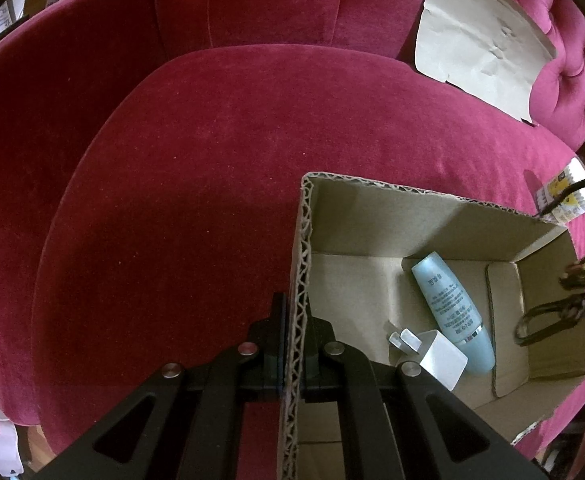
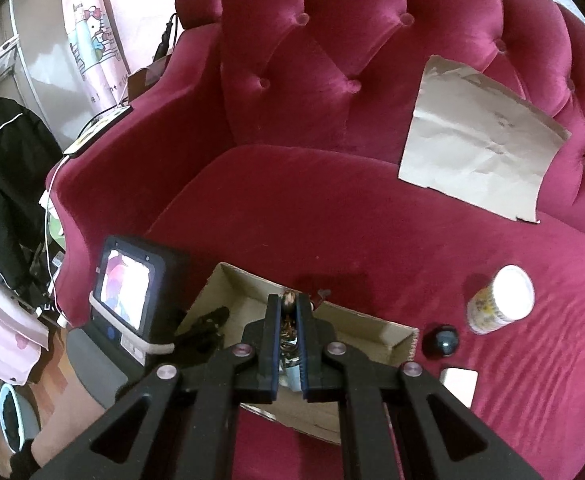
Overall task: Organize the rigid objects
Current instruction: 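Lift the keyring with the right gripper and carry it into the box, then open the right gripper to drop the keyring into the box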
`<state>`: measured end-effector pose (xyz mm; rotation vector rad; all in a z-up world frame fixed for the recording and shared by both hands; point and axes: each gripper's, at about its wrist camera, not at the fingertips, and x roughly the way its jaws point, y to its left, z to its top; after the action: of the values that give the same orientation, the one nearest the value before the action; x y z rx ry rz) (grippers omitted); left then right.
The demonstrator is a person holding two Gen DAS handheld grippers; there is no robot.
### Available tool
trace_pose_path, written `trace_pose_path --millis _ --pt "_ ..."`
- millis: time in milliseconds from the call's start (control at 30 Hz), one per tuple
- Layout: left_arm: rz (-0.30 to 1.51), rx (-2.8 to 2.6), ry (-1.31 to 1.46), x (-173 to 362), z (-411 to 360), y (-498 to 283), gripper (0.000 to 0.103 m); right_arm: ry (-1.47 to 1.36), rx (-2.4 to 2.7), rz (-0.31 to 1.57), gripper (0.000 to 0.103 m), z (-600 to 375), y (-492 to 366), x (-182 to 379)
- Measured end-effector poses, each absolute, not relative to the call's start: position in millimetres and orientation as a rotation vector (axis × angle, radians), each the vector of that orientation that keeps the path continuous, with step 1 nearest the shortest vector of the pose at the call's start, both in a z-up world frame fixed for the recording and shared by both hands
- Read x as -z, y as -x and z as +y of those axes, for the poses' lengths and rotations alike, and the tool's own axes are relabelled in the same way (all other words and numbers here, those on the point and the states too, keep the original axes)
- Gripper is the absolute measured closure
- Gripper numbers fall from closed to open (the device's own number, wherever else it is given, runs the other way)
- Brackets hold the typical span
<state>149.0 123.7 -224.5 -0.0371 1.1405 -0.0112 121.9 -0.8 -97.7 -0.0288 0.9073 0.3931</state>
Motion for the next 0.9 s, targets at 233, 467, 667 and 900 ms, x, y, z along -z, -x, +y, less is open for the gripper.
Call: trace_pose_path --millis 233,467,667,900 --pt "1.142 0.012 0.038 225 124 -149 0.099 0.017 -0.405 0.94 0.098 16 -128 114" --pt "1.141 0.013 0.036 224 124 -148 0.099 0.019 -0.381 0.961 0.098 23 -135 131" --pt "1.142 0.014 0.036 224 124 -149 0.099 0.033 -0.359 0.997 0.098 27 -141 153" --pt "1.142 0.014 0.033 224 124 -149 0.099 0.022 -0.342 1.047 0.097 30 -148 172"
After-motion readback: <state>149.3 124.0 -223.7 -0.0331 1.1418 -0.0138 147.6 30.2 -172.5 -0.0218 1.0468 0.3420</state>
